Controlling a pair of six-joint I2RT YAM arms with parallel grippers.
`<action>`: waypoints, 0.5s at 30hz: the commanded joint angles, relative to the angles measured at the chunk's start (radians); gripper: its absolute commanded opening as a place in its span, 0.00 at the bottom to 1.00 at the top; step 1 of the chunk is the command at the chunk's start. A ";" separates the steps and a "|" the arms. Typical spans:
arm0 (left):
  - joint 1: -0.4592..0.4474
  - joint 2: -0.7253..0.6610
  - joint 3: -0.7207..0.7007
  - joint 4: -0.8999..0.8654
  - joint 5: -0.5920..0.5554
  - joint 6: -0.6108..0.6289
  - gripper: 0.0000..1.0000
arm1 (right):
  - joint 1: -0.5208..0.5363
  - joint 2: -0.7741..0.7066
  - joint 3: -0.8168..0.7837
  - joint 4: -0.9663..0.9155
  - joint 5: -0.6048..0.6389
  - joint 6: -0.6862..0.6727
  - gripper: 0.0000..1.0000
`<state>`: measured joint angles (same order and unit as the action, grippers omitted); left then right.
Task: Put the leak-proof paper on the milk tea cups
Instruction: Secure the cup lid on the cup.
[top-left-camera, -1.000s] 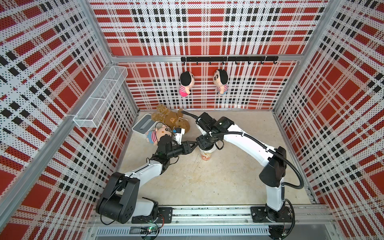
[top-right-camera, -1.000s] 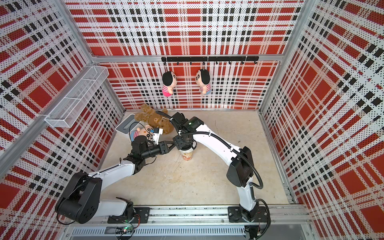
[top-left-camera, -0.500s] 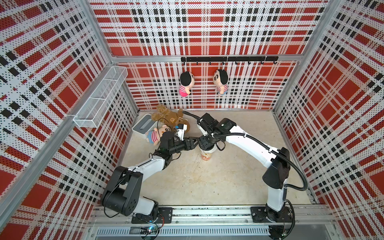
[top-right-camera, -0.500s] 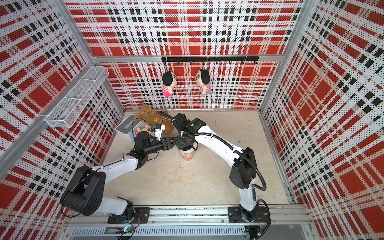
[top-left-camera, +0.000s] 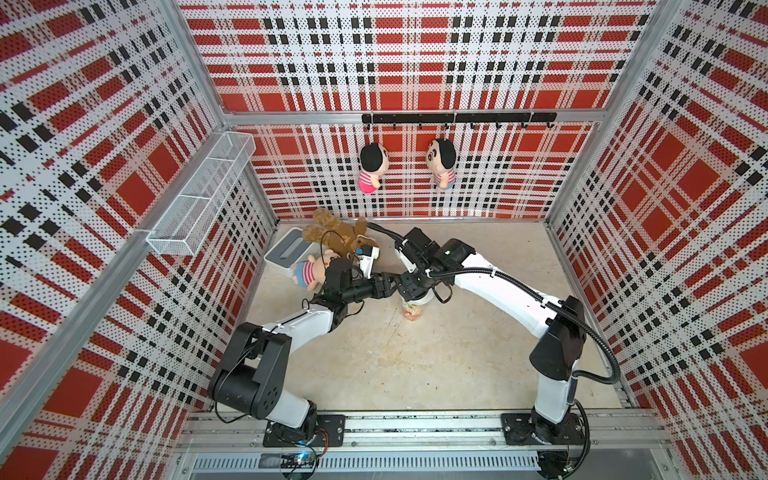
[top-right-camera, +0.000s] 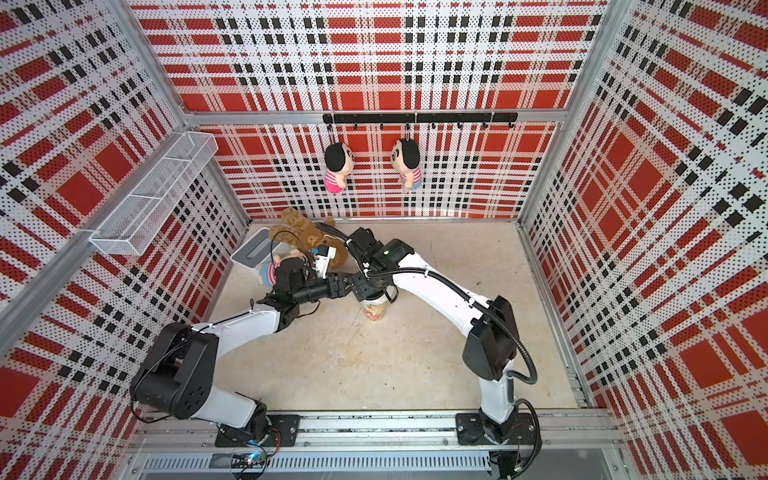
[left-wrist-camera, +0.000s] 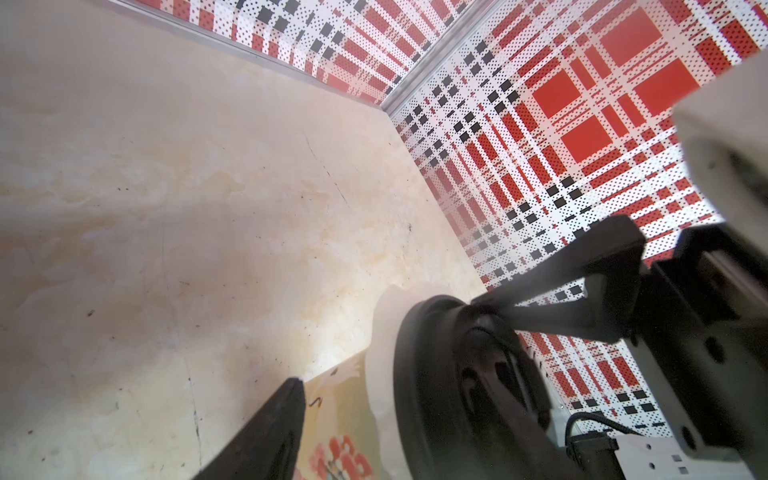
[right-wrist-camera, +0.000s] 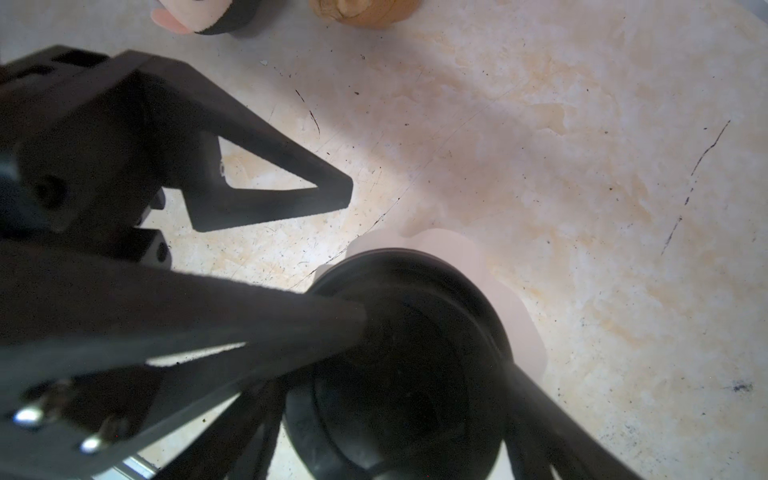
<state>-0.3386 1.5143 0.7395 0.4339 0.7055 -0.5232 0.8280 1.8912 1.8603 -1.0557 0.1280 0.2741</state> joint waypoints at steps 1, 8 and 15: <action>-0.028 0.032 0.012 -0.146 -0.012 0.092 0.67 | -0.008 -0.010 -0.023 -0.001 0.019 -0.016 0.86; -0.030 0.042 0.023 -0.187 -0.035 0.112 0.65 | -0.015 -0.022 -0.004 0.009 0.015 -0.033 0.88; -0.030 0.049 0.034 -0.211 -0.045 0.124 0.64 | -0.036 -0.067 0.005 0.058 -0.027 -0.047 0.91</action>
<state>-0.3496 1.5219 0.7818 0.3592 0.6914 -0.4454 0.8055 1.8786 1.8576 -1.0538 0.1215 0.2405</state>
